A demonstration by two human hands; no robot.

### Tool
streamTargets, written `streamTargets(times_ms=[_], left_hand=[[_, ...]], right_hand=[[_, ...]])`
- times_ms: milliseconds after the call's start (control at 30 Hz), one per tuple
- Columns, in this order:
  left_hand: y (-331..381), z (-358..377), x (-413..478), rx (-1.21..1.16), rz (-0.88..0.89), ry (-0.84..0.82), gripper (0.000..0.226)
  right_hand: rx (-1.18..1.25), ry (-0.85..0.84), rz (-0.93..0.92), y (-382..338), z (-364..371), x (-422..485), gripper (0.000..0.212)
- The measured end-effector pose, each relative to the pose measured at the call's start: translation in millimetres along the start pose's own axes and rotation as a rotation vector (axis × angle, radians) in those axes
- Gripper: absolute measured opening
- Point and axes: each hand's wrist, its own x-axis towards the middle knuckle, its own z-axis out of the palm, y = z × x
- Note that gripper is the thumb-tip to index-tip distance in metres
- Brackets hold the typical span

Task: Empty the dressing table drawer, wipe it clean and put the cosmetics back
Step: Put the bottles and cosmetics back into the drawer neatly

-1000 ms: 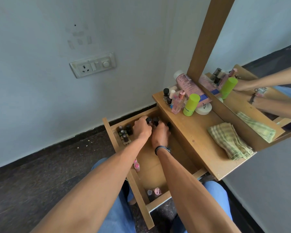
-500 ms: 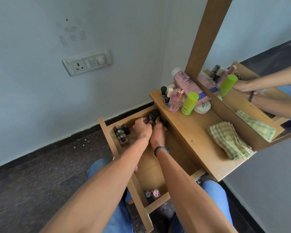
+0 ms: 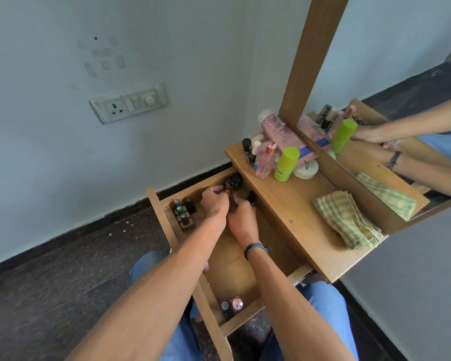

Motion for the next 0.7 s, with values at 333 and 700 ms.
streamTargets(times_ms=[333,700], left_hand=[[19,-21,-16,0.09,0.509,0.024,0.027],[94,-2,4,0.209,0.632,-0.403,0.046]], right_hand=[[-0.041,0.404,-0.337,-10,-76,-48,0.02],[0.183,0.375,-0.188,-7,-109,-39,0.02]])
